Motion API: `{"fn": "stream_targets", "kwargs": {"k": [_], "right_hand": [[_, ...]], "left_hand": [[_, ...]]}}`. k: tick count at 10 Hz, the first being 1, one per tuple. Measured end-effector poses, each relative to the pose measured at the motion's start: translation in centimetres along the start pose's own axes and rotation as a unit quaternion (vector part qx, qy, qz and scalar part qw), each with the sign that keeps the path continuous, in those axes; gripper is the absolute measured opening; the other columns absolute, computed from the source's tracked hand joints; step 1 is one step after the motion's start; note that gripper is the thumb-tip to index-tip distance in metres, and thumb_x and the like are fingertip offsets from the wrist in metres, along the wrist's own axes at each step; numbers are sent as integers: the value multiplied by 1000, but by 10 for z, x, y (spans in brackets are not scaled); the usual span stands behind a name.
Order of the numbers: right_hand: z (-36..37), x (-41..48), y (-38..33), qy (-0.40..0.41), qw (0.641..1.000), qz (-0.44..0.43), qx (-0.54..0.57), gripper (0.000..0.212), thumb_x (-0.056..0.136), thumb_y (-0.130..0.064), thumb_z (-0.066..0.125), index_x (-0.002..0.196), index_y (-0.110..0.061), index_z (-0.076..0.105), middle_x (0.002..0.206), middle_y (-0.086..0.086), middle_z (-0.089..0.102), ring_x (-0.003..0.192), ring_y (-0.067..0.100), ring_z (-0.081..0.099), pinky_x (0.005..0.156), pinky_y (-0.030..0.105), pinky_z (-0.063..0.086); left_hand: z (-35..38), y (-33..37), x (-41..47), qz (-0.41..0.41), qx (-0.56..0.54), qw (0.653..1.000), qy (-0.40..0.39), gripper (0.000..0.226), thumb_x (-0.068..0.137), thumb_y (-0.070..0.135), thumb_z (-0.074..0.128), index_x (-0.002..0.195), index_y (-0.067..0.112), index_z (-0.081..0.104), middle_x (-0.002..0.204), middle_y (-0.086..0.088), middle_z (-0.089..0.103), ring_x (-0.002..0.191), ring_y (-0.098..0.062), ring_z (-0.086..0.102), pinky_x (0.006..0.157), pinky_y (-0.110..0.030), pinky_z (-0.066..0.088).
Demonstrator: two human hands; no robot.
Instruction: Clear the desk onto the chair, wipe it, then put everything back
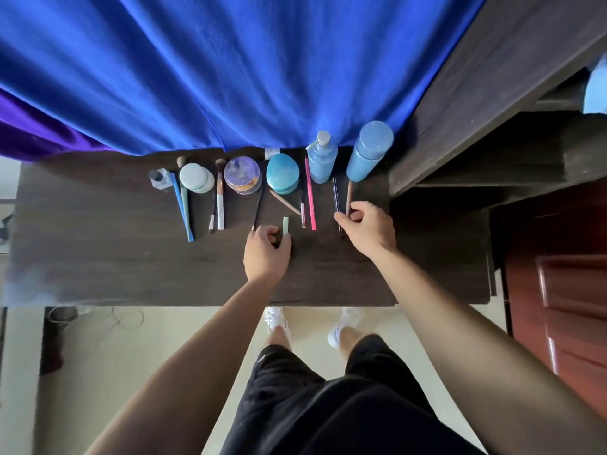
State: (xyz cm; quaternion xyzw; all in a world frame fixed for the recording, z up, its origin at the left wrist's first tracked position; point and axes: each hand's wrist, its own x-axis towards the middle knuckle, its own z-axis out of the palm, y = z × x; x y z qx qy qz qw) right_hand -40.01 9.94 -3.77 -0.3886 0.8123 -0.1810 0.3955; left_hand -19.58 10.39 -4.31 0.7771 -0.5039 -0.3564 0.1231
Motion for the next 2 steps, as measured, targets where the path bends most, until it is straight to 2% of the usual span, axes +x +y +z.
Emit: {"fn": "stream_targets", "kwargs": {"k": [1,2], "right_hand": [[-9,-10,4,-31,998,9,-45,57,87,-50,68,135,-20,58,119,0,65,114,22,59,91,31,44],[-29,-23,-7,-32,997,-16,-73,59,92,-48,63,141,-17,53,135,7,58,121,26,58,102,36,45]], "left_hand": [[-8,5,-4,21,39,999,-31,41,87,42,68,120,20,60,108,2,56,98,-19,59,83,-31,46],[-25,0,-7,97,151,981,-70,55,89,50,64,133,22,50,124,-2,52,118,-24,50,92,-40,48]]}}
